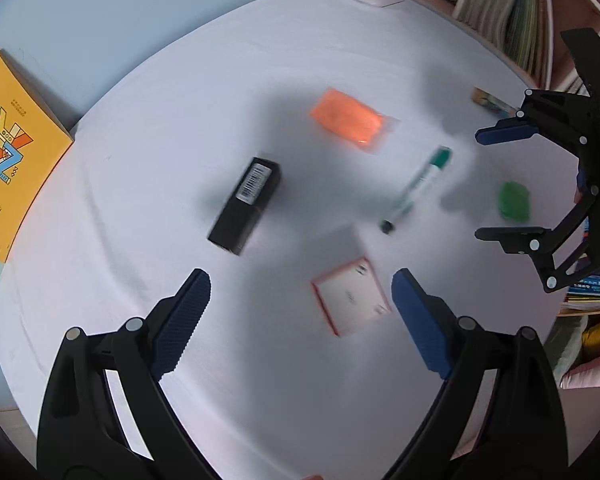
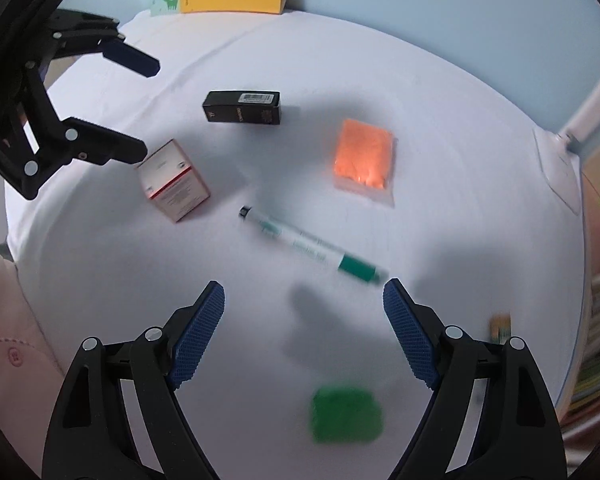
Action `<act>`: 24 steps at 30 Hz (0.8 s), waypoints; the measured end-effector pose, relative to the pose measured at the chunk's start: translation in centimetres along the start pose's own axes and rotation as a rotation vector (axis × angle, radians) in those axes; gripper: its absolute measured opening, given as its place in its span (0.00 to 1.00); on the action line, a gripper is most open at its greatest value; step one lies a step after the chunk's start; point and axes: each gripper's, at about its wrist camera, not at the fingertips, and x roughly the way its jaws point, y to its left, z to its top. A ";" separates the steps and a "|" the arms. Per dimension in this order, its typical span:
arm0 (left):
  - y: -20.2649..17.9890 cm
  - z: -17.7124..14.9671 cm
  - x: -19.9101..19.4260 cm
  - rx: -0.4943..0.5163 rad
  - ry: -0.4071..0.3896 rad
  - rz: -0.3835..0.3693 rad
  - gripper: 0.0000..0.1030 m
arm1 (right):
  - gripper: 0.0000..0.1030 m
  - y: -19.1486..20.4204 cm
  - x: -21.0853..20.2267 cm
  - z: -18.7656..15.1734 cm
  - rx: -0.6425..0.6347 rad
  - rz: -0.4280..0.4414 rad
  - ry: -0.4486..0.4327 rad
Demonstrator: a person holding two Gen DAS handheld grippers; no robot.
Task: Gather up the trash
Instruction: 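Grasp the black barcode box with the left tool while the right tool grasps the green marker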
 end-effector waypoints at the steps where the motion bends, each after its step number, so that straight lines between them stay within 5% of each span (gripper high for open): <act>1: 0.5 0.5 0.6 -0.004 0.008 -0.003 0.87 | 0.79 -0.2 0.4 0.3 -0.008 0.003 0.006; 24: 4.2 3.4 6.7 -0.028 0.079 -0.033 0.85 | 0.77 -0.8 5.9 2.5 -0.120 0.052 0.086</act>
